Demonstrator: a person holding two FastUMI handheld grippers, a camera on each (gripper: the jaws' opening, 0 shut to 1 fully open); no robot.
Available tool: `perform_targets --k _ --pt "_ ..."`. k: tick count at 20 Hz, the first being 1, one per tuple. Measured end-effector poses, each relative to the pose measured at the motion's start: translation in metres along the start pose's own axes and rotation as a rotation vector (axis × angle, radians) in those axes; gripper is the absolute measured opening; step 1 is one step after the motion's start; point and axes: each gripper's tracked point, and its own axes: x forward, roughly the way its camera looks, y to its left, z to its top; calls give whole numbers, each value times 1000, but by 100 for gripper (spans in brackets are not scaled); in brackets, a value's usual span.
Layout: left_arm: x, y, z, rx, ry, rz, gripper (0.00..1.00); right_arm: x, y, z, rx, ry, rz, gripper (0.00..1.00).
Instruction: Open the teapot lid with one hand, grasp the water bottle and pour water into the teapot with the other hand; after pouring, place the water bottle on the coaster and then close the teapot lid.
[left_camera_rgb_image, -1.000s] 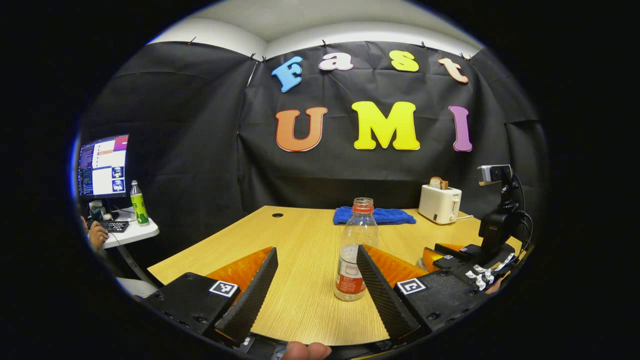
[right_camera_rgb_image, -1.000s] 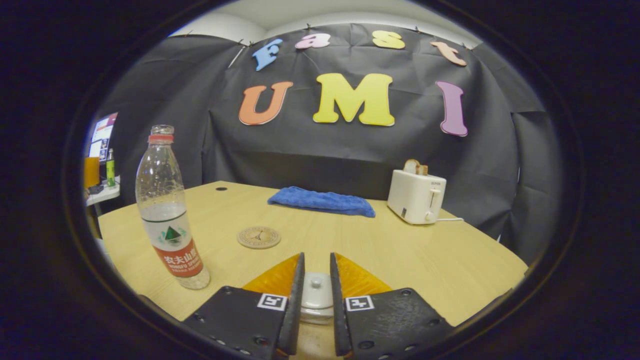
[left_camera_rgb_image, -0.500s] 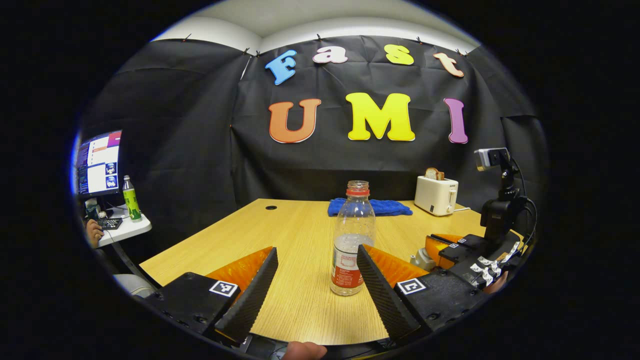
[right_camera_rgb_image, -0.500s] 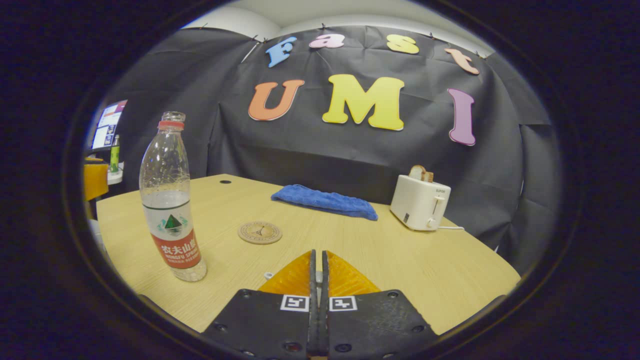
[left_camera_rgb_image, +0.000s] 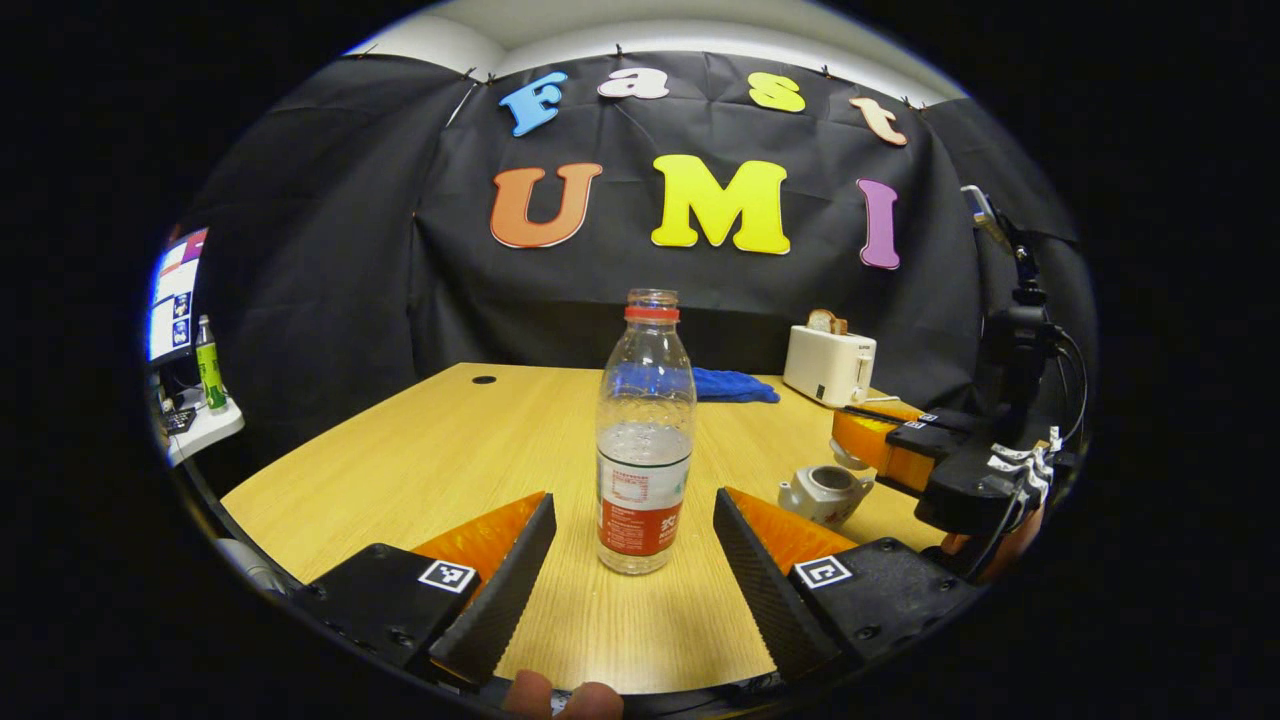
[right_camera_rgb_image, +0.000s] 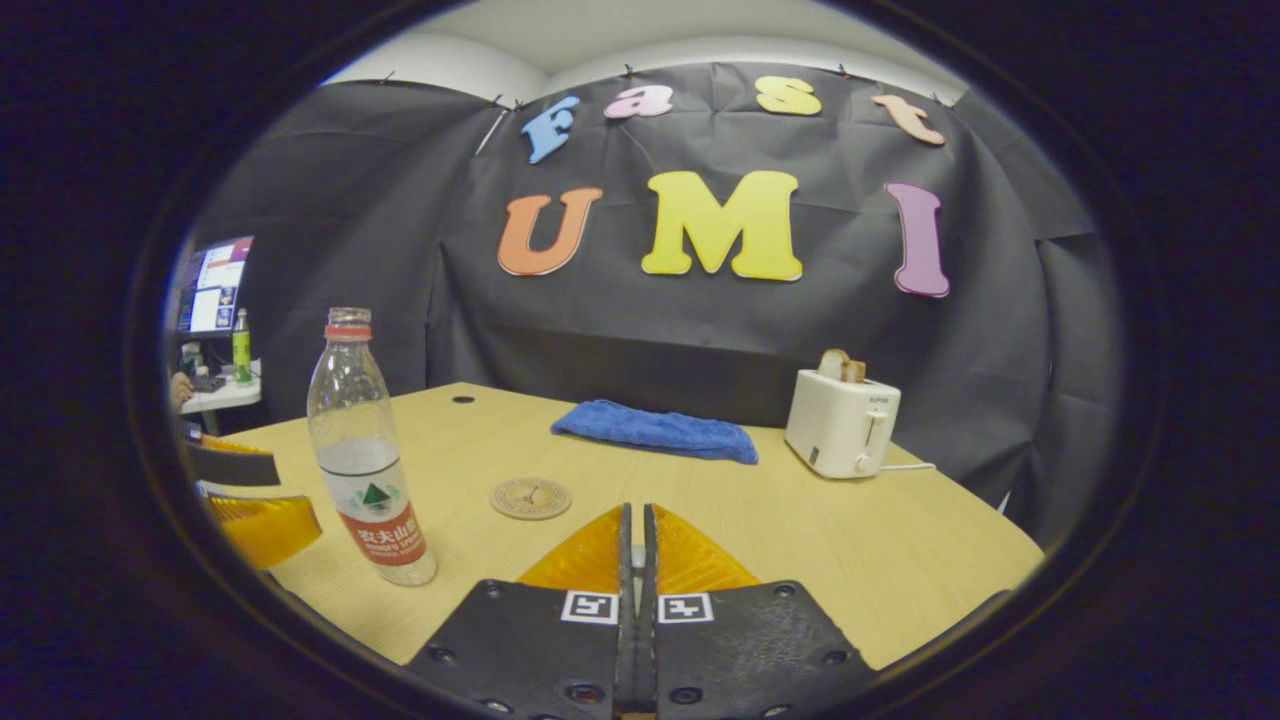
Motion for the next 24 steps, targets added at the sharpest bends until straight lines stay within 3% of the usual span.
perform_targets --k 12,20,22,24 --pt "52 8 -10 -14 42 30 99 -19 -31 5 5 -11 -30 0" --pt "61 7 -14 -21 64 33 98 -22 -43 -3 18 5 -27 0" --pt "62 8 -13 -1 67 41 92 -22 -44 -3 23 6 -20 0" --pt "63 9 -13 34 76 53 80 -22 -46 -3 26 4 -19 0"
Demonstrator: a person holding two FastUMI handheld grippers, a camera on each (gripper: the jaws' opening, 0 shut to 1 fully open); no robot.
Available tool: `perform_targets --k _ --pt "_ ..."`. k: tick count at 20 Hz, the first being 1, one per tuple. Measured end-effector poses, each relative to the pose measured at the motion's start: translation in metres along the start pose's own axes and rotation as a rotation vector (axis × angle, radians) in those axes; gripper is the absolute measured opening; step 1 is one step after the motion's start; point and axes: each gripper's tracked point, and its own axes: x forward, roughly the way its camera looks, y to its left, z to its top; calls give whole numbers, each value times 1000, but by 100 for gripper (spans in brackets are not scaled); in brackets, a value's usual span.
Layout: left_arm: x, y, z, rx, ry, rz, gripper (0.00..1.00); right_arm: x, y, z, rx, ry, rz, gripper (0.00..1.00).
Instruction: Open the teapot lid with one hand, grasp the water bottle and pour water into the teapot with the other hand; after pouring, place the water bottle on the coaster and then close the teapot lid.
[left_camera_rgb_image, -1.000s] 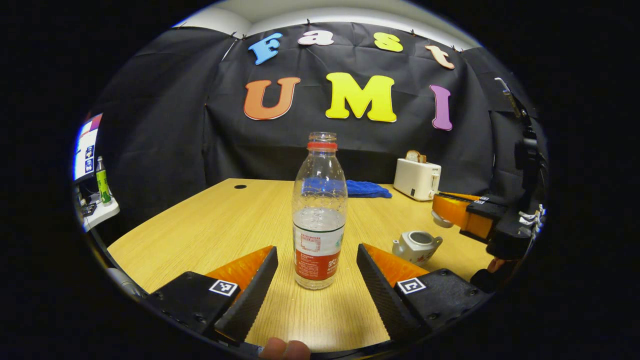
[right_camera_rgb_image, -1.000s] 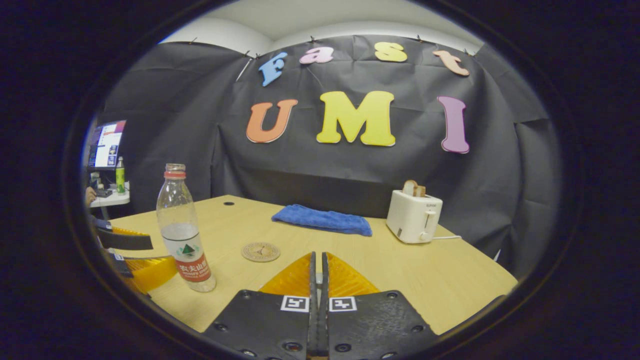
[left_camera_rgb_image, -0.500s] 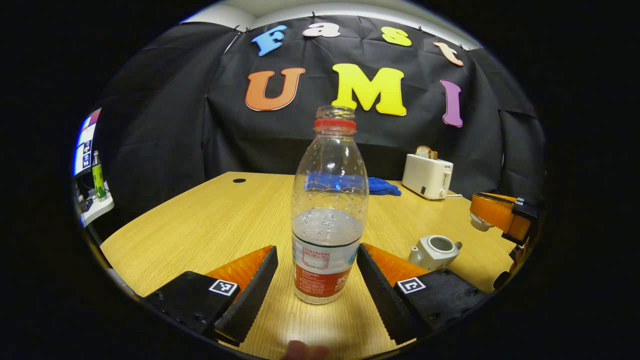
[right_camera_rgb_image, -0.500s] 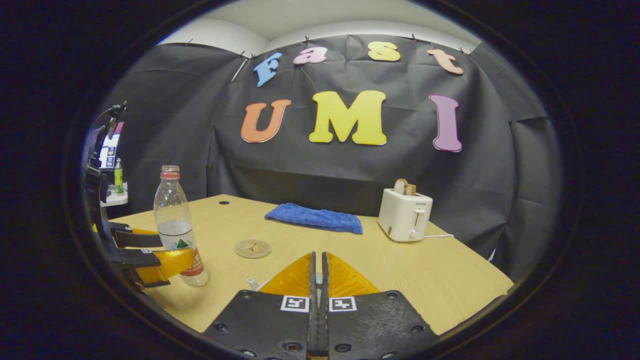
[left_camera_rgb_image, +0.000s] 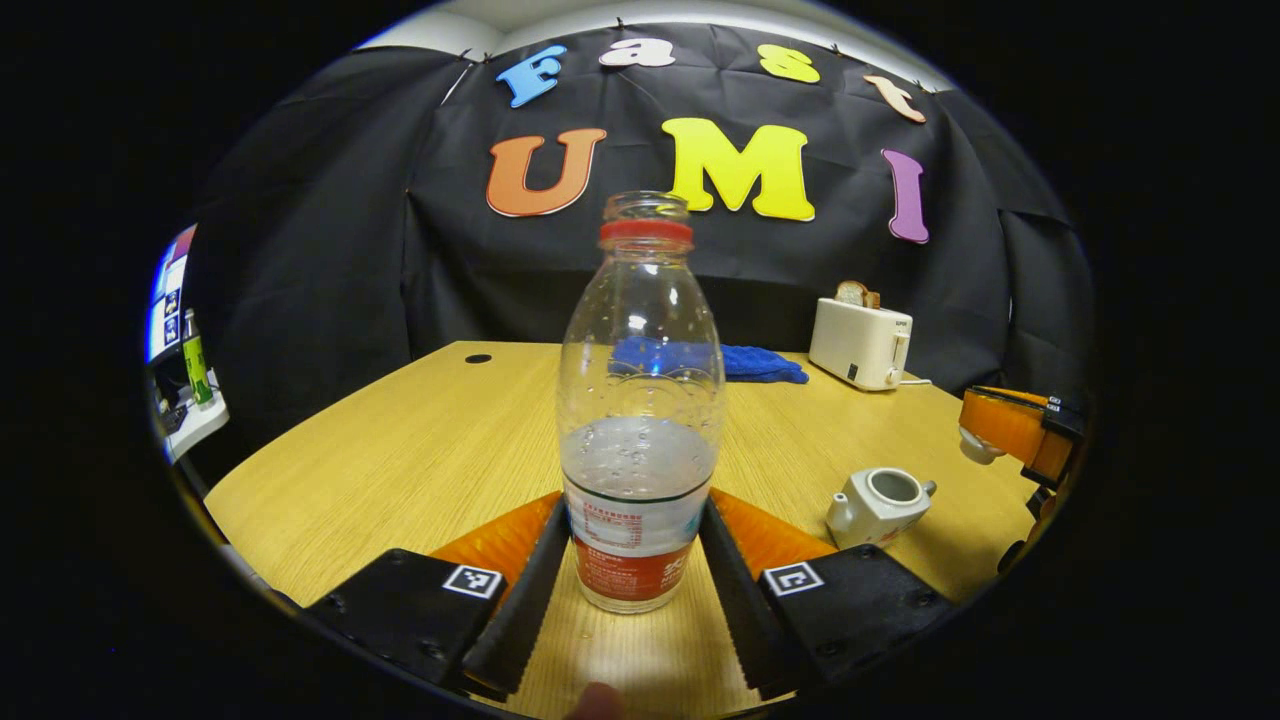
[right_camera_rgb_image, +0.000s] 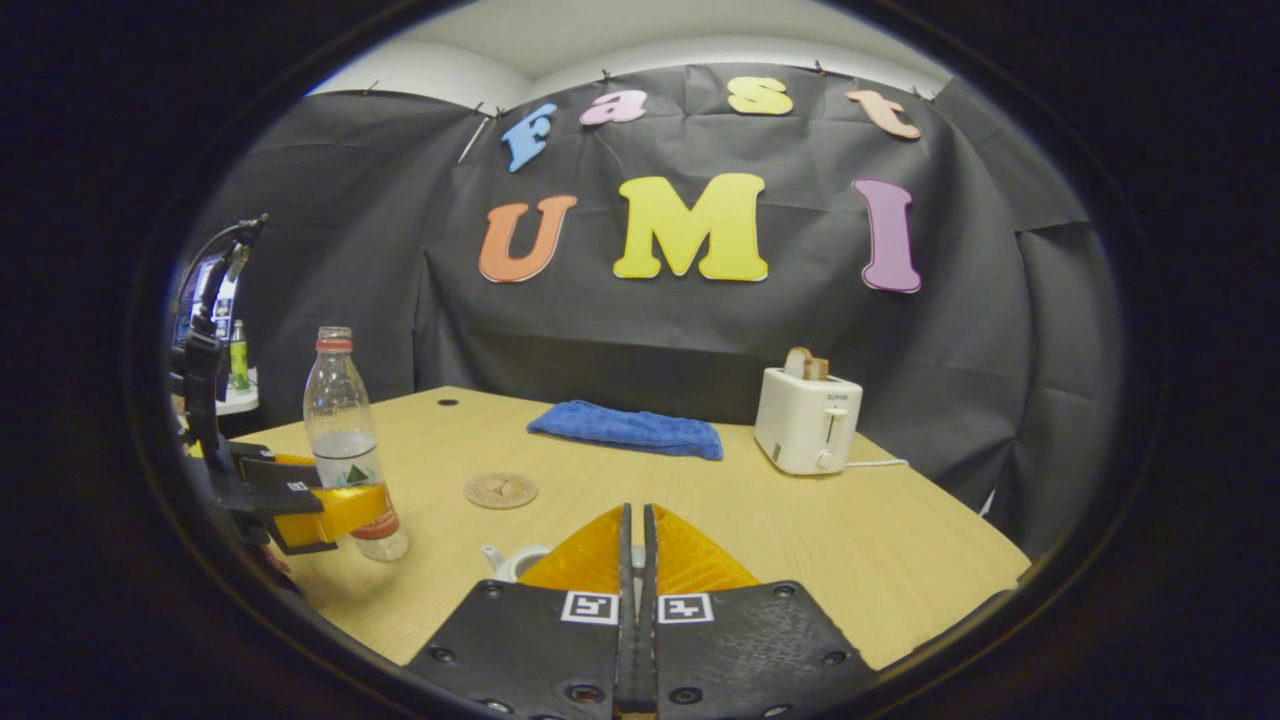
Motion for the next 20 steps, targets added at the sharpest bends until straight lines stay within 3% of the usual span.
perform_targets --k 4,9,17,20 --pt "-5 8 5 140 15 44 76 -5 -10 3 2 -5 -2 0" --pt "-13 32 26 434 2 166 74 -12 -31 2 -2 -6 -21 0" --pt "-14 29 34 835 28 203 72 -24 -64 1 -12 -10 -52 0" --pt "-14 24 33 934 45 210 73 -27 -73 -1 -12 -6 -56 0"
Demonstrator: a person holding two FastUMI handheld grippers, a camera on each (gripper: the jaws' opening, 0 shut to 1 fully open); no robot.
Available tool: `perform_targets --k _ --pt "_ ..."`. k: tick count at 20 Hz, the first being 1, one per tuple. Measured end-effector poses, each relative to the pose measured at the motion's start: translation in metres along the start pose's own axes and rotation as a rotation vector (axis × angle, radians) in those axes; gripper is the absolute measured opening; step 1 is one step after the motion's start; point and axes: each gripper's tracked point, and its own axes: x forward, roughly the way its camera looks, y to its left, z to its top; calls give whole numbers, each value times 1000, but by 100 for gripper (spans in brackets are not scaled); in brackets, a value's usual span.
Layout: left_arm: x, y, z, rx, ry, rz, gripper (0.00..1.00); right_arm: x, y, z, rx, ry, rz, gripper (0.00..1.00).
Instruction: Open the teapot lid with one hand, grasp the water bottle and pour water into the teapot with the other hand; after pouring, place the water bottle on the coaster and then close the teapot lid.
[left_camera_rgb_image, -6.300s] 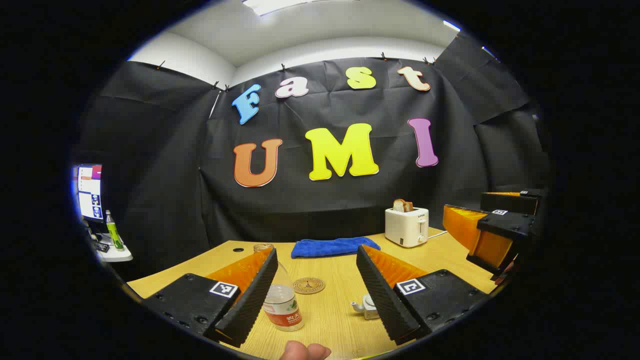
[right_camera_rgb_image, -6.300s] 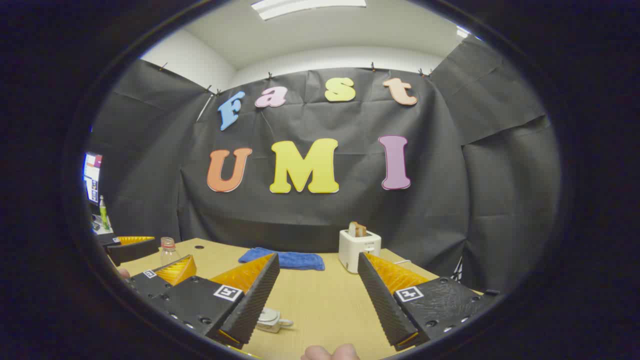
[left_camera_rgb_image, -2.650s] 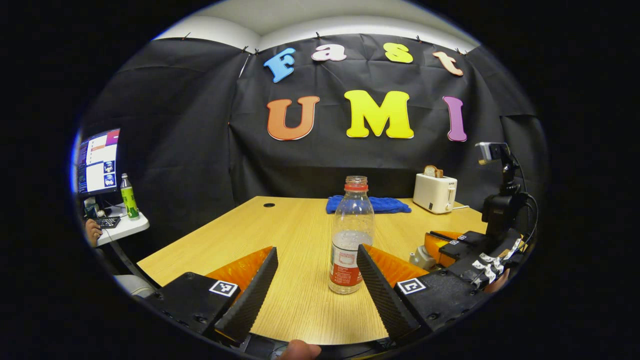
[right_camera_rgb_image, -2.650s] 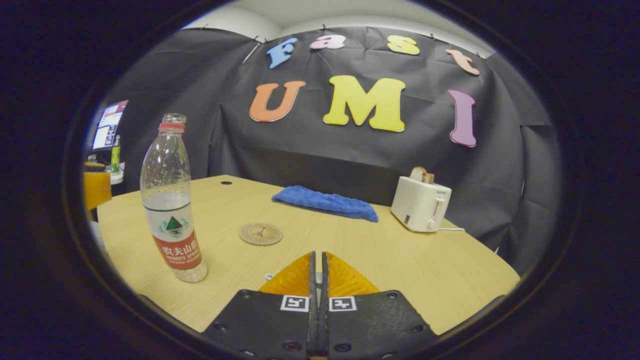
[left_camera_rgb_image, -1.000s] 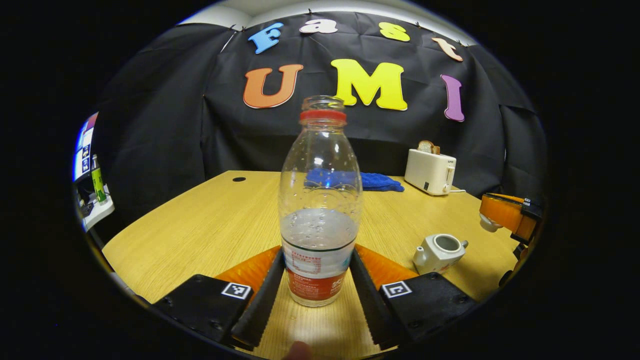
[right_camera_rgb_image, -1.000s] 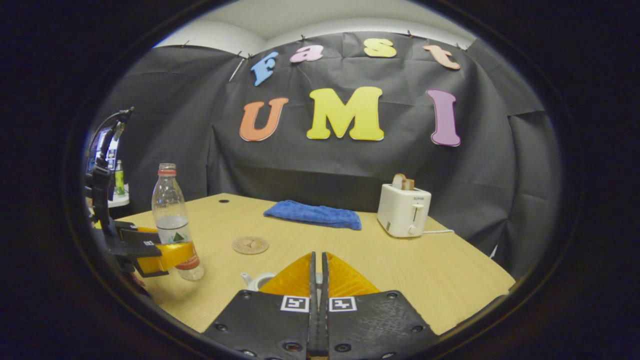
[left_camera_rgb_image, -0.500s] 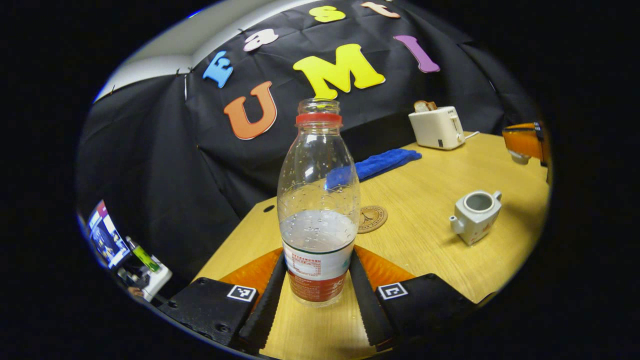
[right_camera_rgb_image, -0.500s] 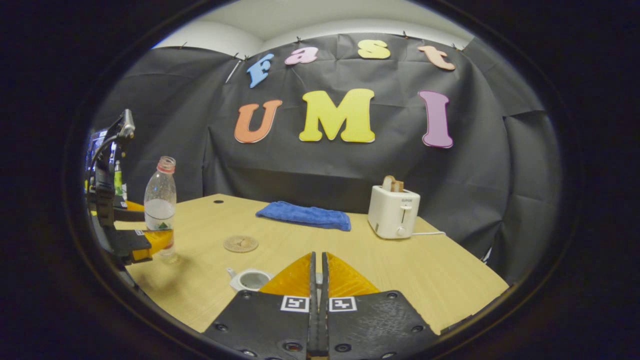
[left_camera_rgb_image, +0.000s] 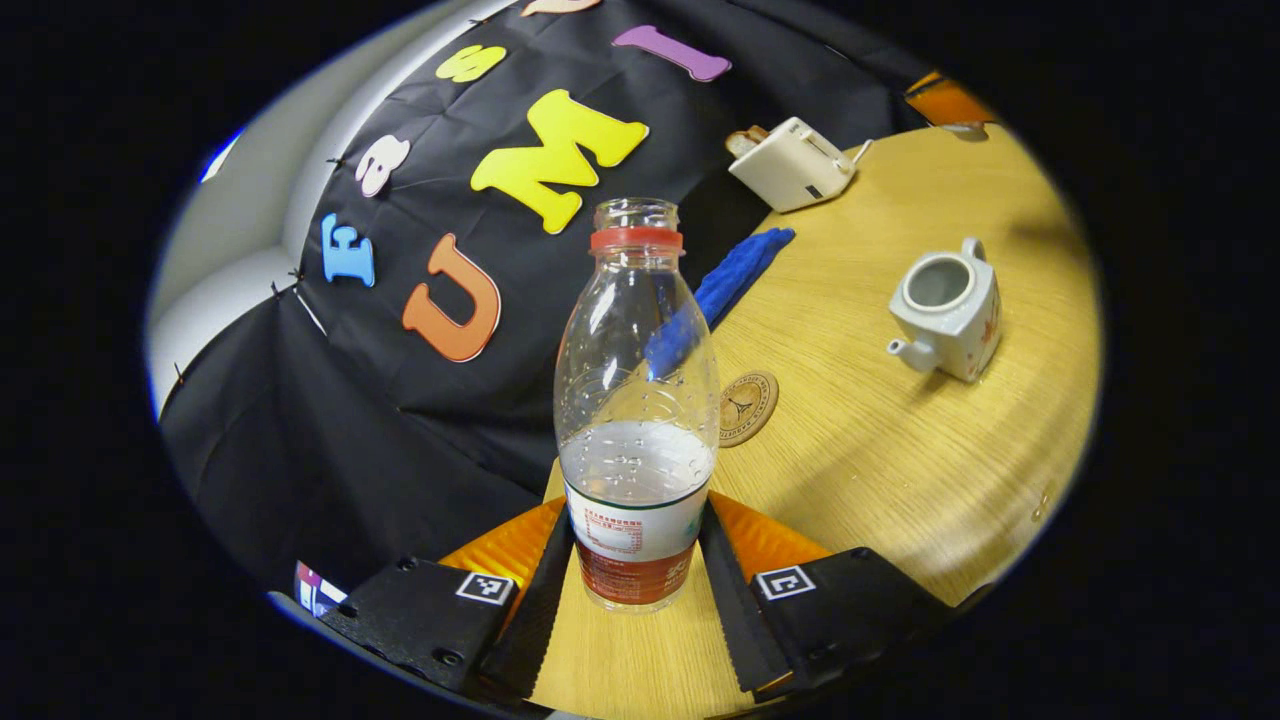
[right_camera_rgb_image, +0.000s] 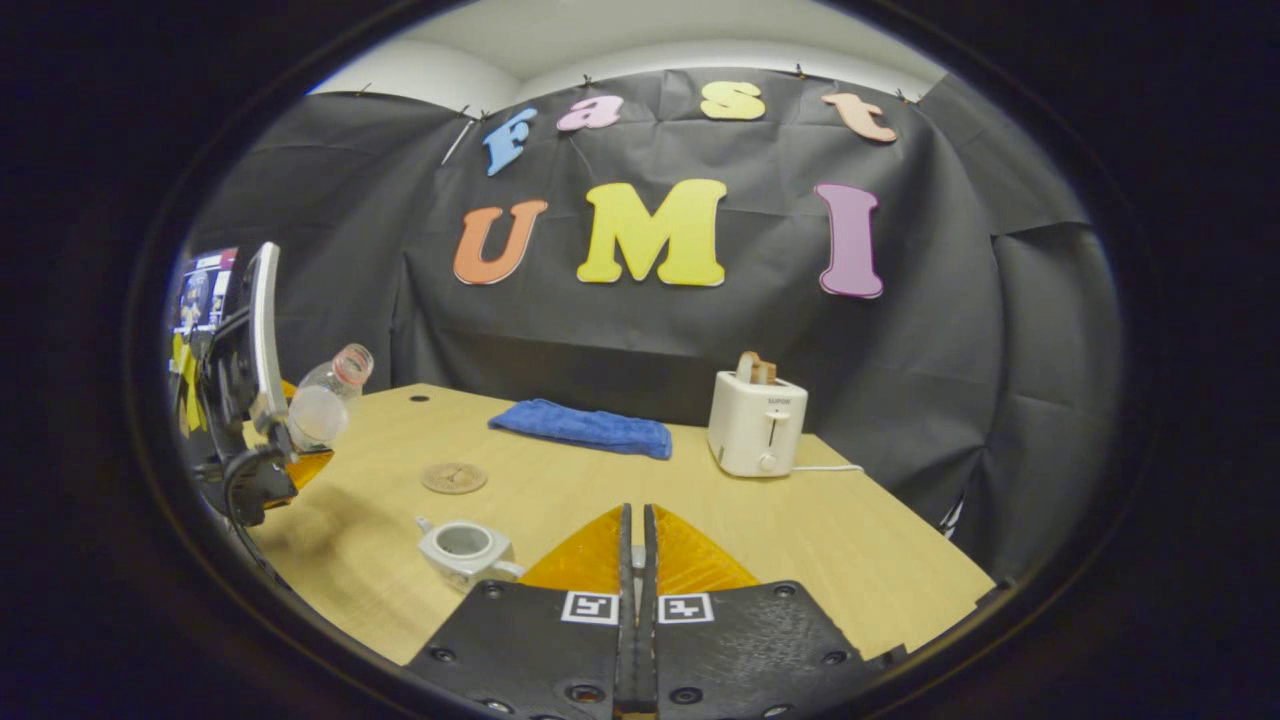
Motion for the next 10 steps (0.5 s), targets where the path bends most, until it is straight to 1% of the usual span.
perform_targets --k 5,10 --pt "2 -5 1 205 -4 36 72 -4 -10 -3 -3 0 -5 0" --pt "6 -11 11 309 -19 43 73 -7 -16 -5 -2 0 -6 0"
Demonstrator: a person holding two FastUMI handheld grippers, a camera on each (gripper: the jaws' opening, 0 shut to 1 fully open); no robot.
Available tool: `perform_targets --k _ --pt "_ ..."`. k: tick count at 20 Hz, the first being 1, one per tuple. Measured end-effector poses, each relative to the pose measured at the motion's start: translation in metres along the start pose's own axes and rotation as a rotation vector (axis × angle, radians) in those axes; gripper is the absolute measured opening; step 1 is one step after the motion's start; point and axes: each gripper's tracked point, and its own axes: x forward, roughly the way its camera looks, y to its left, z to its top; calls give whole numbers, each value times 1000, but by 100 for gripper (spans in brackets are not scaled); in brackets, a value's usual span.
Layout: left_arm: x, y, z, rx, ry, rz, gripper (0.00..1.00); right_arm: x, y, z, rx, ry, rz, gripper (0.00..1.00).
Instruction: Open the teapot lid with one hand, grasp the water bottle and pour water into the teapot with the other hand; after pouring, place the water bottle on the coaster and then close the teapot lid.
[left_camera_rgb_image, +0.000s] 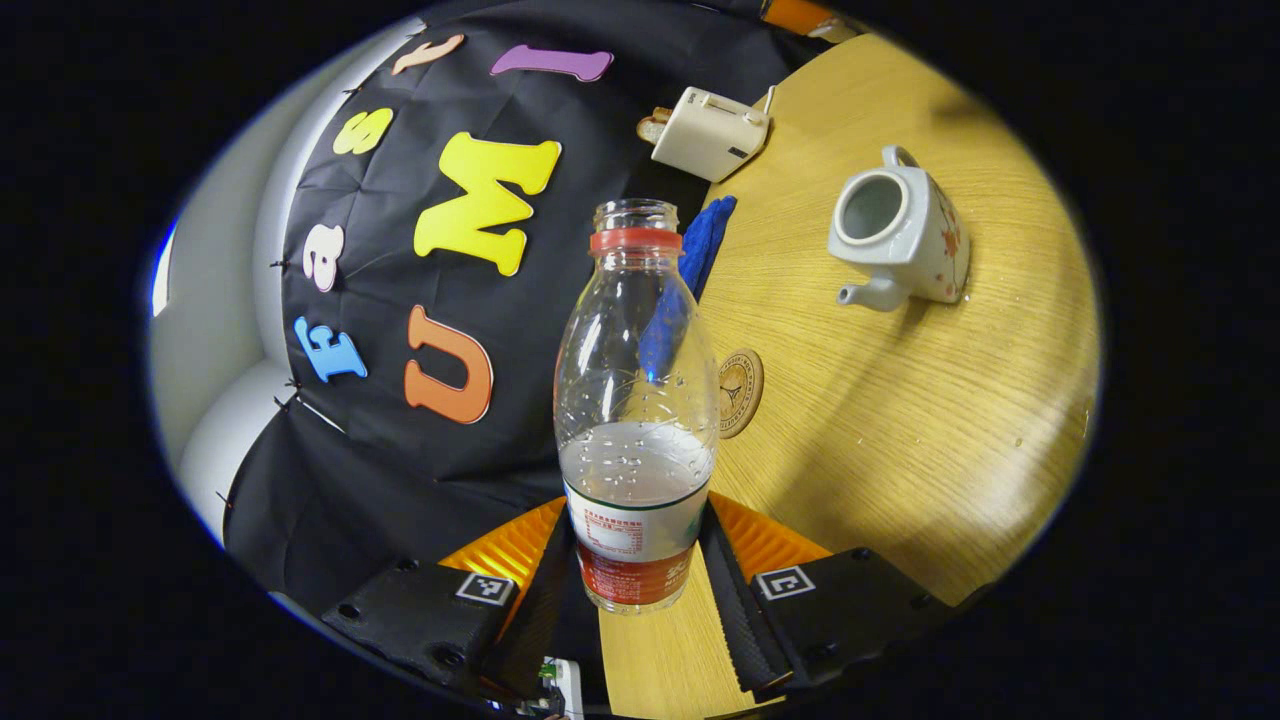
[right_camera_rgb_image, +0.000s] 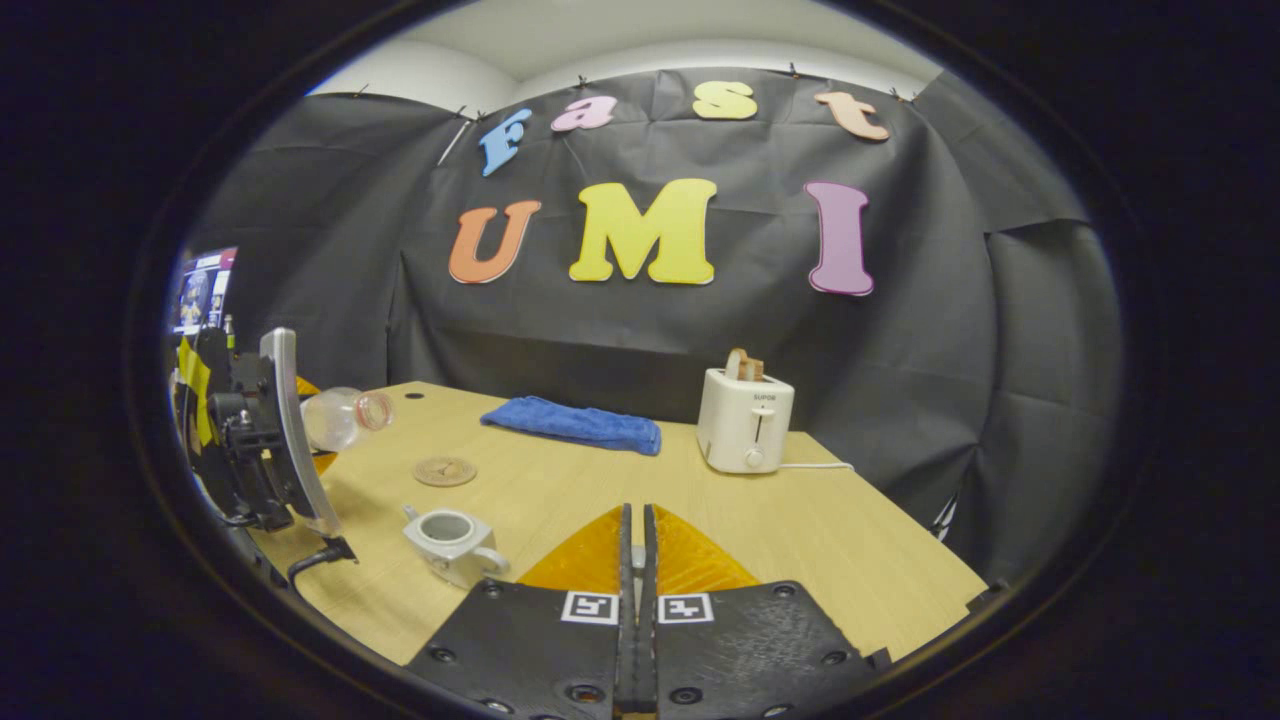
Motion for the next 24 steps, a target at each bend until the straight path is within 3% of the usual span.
perform_targets --k 6,24 --pt "4 -1 17 191 -29 30 72 -5 -9 -4 -1 0 -11 0" --pt "2 4 46 486 -64 72 72 -9 -28 -12 10 1 -34 0"
